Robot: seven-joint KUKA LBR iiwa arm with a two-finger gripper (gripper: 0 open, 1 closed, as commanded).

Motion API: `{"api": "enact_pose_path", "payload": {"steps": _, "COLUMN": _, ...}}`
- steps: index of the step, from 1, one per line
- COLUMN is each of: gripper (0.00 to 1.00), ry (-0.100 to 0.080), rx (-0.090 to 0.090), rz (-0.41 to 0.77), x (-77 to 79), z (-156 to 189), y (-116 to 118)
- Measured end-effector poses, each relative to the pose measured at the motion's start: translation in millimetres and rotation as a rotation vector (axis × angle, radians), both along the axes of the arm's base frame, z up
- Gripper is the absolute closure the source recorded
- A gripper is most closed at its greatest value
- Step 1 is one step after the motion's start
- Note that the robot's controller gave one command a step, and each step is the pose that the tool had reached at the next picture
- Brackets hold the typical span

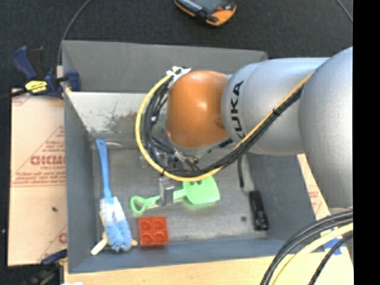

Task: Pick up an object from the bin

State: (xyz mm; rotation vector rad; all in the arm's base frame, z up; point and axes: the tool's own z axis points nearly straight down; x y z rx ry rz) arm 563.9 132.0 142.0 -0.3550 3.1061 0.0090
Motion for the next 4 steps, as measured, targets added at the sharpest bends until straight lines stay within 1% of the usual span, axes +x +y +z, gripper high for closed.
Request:
{"api": "enact_pose_path", "payload": {"steps": 1, "gripper": 0.00, "ry": 0.018, "rx": -0.005, "rz": -0.096, "x": -1.1, "z": -64.2, "y": -2.3}}
{"api": "enact_pose_path", "payload": {"steps": 2, "gripper": 0.00, "ry": -0.004, "rx": -0.004, "rz": 0.080, "x": -5.9, "z": -71.5, "y": -76.1}}
{"api": "enact_pose_path", "payload": {"steps": 3, "gripper": 1.00, "ry": 0.014, "rx": -0.002, "rz": -0.091, "x": 0.5, "z": -62.6, "y": -3.3}}
{"api": "enact_pose_path", "payload": {"steps": 4, "gripper": 1.00, "ry": 0.014, "rx": -0.002, "rz": -0.092, "x": 0.4, "z": -62.5, "y": -3.3}}
